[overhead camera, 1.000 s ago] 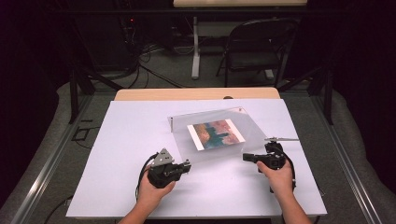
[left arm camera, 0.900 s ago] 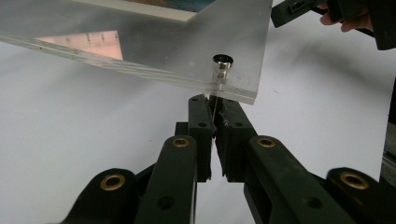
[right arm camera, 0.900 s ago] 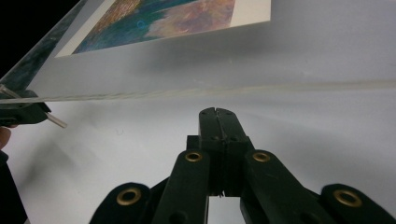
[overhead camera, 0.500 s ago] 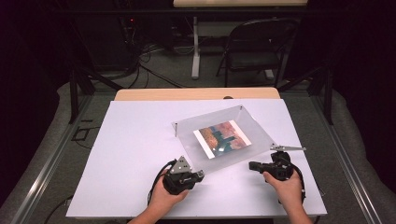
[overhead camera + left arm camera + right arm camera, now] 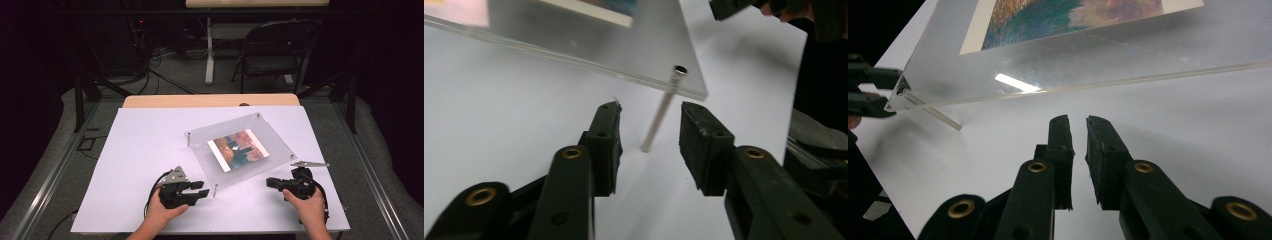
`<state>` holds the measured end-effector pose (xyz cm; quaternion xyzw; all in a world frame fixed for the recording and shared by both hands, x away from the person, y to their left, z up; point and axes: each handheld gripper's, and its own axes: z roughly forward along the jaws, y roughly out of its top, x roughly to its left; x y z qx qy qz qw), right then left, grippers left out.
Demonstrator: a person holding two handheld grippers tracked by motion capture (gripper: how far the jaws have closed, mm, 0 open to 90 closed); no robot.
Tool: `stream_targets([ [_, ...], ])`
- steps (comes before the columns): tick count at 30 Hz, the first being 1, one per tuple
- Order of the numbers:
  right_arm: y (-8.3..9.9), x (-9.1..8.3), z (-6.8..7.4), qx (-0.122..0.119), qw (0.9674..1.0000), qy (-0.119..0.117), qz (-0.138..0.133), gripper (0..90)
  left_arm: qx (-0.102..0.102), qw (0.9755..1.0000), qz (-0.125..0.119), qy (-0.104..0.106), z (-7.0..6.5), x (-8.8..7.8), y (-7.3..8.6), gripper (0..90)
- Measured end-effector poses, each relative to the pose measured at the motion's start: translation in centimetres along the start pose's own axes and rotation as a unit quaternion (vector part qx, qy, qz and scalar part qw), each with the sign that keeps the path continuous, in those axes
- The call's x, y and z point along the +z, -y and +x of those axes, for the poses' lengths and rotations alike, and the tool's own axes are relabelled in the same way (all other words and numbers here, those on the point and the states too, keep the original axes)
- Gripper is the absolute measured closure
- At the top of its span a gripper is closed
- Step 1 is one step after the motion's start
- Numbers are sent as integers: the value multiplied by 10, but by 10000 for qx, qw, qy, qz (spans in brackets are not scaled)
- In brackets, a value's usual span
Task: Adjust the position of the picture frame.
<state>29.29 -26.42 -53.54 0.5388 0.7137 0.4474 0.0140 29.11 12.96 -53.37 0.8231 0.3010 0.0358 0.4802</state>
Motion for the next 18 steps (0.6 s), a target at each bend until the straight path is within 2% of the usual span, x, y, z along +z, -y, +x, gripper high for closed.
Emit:
stream_targets([
  [2, 0, 1, 1, -33, 10000, -11, 38, 792, 62, 9996, -119, -264, 9, -6, -1, 541],
  [5, 1, 3, 4, -75, 10000, -20, 22, 786, -176, 9982, -356, -453, 30, -10, -2, 507],
  [7, 1, 5, 6, -110, 9999, -42, 8, 781, -306, 9963, -445, -663, 44, -11, -4, 479],
  [10, 2, 6, 7, -108, 9999, -73, 23, 771, -508, 9937, -608, -786, 63, -9, -8, 449],
  [13, 3, 6, 7, -111, 9999, -87, 38, 765, -447, 9924, -473, -1041, 80, -4, -15, 465],
  [14, 3, 6, 8, -100, 9999, -100, 33, 763, -419, 9913, -440, -1164, 85, -2, -17, 478],
  [18, 4, 5, 9, -89, 9999, -147, -19, 759, -454, 9887, -373, -1376, 107, 9, -23, 497],
])
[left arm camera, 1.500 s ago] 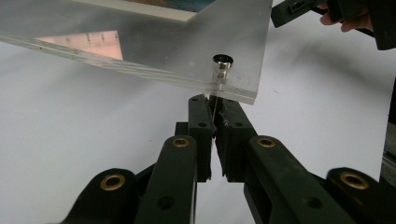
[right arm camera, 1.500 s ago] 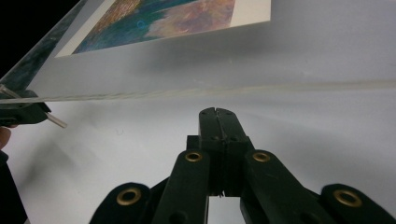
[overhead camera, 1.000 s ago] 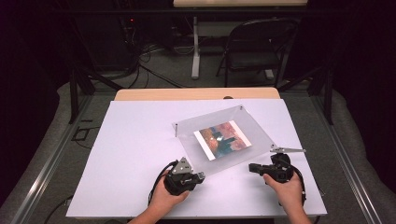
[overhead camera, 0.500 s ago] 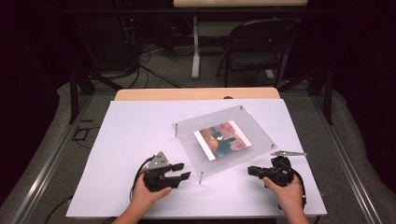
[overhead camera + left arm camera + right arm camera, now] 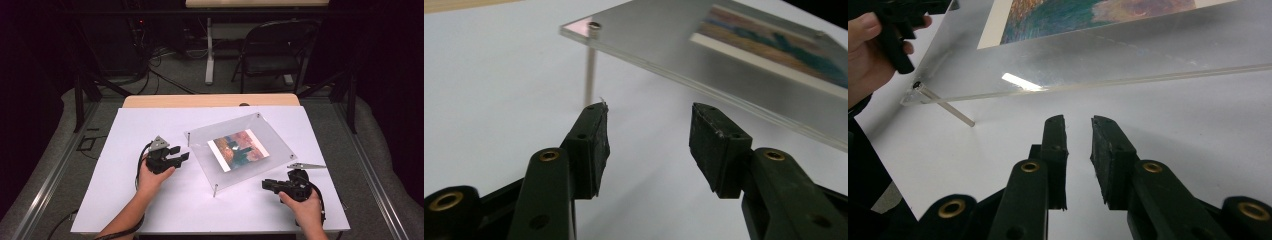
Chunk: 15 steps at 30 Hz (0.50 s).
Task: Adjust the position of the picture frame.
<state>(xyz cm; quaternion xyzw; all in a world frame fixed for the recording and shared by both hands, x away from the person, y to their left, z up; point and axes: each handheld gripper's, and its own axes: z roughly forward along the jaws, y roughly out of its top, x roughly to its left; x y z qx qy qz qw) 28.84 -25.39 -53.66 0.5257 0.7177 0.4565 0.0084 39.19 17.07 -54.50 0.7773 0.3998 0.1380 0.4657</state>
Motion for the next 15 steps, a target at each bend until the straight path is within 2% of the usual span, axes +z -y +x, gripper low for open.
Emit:
stream_targets([
  [7, 2, 0, 2, -13, 10000, -20, -14, 752, 7, 9998, 49, -196, 16, 25, -9, 508],
  [15, 2, -2, 2, -6, 10000, 17, -44, 755, 24, 9993, 283, -241, 24, 46, -14, 646],
])
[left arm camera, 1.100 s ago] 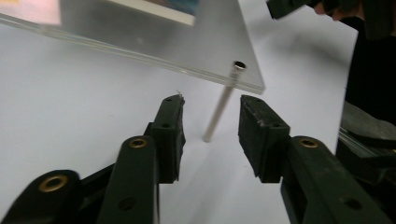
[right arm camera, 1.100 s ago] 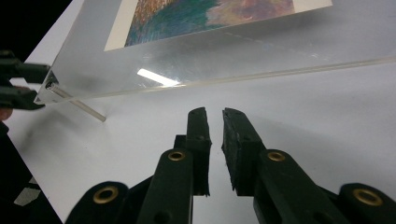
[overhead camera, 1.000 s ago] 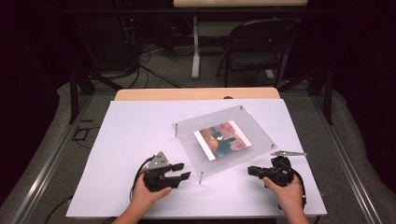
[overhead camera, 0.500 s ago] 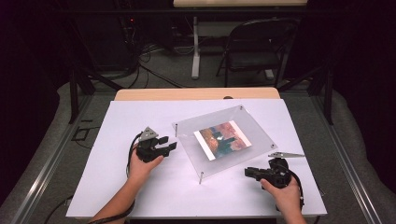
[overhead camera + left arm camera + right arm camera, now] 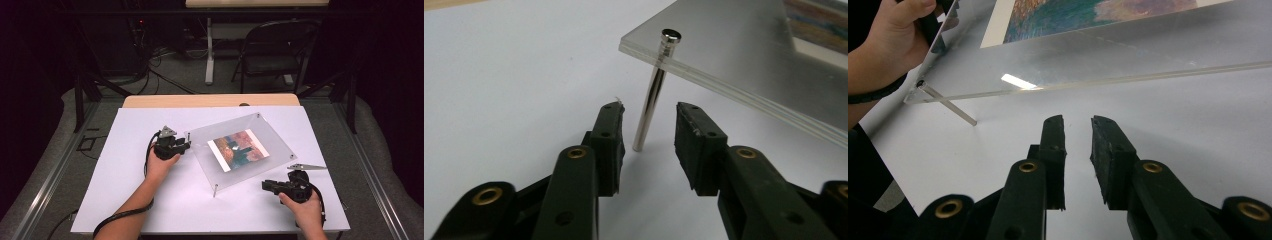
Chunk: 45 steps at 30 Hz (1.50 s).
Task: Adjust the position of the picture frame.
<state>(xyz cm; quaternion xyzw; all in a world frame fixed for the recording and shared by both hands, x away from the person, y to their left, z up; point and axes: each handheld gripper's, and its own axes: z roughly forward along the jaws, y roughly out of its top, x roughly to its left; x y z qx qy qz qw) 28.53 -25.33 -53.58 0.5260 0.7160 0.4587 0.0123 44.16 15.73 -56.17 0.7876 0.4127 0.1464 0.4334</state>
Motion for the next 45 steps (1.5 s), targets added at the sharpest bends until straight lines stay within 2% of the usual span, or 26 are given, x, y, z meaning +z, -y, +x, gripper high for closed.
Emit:
stream_targets([
  [3, -1, 0, 0, -3, 10000, 22, 22, 756, 31, 10000, 43, -7, -1, 7, -1, 684],
  [5, -1, 1, 1, 0, 10000, 34, -1, 757, 50, 9998, 186, -52, -1, 11, -3, 710],
  [9, -3, 4, 3, -10, 9999, 127, 47, 772, -108, 9999, 109, 67, 0, 14, -6, 756],
  [13, -4, 6, 6, -100, 9997, 202, 122, 784, 7, 9998, 200, -51, -1, 16, -7, 817],
  [16, -6, 9, 6, -129, 9995, 250, 134, 784, 38, 9997, 240, -36, -1, 16, -8, 824],
  [19, -6, 13, 7, -167, 9992, 293, 205, 784, 138, 9994, 291, -113, -4, 15, -10, 836],
  [20, -6, 14, 8, -187, 9990, 326, 221, 783, 188, 9993, 298, -120, -4, 15, -10, 839],
  [26, -10, 20, 11, -424, 9969, 570, 334, 784, 191, 9993, 322, -46, -8, 5, -7, 839],
  [32, -15, 19, 5, -321, 9969, 627, 338, 780, 285, 9988, 392, -18, -17, -8, -1, 842],
  [38, -21, 15, -1, -269, 9967, 703, 305, 829, 319, 9986, 433, 2, -22, -16, 3, 843],
  [42, -18, 11, 0, -323, 9954, 743, 513, 891, 327, 9984, 453, 26, -24, -19, 5, 843],
  [45, -14, 12, -1, -273, 9949, 744, 623, 900, 327, 9983, 474, 65, -25, -22, 7, 843],
])
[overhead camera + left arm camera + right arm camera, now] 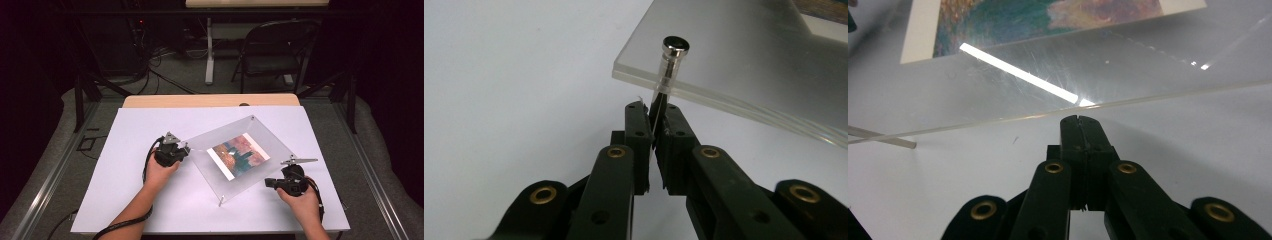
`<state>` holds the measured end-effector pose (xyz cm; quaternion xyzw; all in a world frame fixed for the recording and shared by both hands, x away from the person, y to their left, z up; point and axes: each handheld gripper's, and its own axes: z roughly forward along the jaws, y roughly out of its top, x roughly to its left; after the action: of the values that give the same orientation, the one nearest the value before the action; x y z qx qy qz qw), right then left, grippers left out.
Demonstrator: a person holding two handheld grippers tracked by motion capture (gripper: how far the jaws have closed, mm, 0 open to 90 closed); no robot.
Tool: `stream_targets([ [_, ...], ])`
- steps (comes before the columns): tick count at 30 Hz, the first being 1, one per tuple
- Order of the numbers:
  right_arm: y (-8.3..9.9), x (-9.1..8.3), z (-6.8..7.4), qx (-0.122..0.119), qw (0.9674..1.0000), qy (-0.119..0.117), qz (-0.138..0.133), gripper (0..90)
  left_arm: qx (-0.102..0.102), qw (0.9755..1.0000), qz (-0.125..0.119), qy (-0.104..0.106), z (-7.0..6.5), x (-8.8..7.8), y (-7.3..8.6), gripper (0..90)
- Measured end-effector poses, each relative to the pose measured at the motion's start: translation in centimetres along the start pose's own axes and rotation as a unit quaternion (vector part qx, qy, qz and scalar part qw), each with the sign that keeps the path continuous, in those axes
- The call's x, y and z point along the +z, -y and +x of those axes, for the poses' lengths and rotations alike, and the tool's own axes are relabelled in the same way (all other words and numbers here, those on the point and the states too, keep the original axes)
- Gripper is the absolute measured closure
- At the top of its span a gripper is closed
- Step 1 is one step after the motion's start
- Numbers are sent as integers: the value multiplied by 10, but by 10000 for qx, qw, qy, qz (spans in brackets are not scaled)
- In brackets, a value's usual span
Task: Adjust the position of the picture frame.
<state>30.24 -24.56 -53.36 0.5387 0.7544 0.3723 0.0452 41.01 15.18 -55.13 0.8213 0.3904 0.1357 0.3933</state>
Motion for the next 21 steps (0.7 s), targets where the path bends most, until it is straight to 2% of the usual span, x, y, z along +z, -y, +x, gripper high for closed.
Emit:
stream_targets([
  [9, -3, 10, 2, -23, 9996, 34, 286, 900, 51, 10000, 63, 25, -8, -11, 8, 849],
  [13, -7, 15, 4, -62, 9995, 50, 294, 900, 27, 10000, 75, -30, -8, -19, 14, 851],
  [21, -27, 28, 5, -148, 9991, -7, 404, 900, -144, 9997, 90, -171, -5, -39, 30, 853],
])
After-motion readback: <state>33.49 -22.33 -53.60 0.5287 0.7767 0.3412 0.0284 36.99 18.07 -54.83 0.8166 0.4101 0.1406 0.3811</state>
